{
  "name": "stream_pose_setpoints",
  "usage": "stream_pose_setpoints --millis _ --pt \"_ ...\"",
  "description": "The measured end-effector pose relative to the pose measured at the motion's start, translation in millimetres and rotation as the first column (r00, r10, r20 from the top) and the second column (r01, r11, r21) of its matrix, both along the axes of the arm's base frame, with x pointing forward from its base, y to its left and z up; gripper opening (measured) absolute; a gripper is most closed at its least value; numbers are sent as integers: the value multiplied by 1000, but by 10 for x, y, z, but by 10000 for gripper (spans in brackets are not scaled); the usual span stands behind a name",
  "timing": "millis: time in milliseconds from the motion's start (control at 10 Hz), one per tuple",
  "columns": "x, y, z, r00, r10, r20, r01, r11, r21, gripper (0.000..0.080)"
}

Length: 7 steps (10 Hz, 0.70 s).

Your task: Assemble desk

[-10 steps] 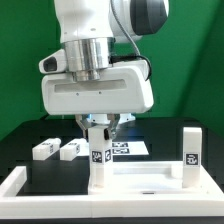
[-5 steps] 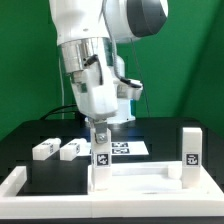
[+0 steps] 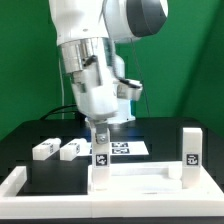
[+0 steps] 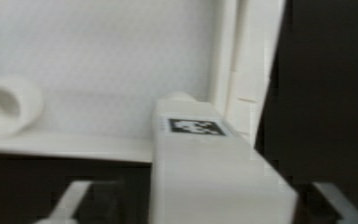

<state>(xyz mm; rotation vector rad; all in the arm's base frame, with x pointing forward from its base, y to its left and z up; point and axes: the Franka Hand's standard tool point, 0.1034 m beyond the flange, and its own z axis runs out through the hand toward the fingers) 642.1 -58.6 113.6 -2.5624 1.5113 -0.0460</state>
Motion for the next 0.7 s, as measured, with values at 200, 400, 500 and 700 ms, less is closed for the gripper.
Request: stream_pose_setpoints --millis 200,400,500,700 --pt "-6 11 -8 991 133 15 -133 991 -14 625" --pt "-7 11 -11 962 273 29 -272 962 -34 649" --pt "3 -16 0 906 422 31 -419 905 -73 649" --pt "98 4 36 597 802 -15 -791 585 -180 649"
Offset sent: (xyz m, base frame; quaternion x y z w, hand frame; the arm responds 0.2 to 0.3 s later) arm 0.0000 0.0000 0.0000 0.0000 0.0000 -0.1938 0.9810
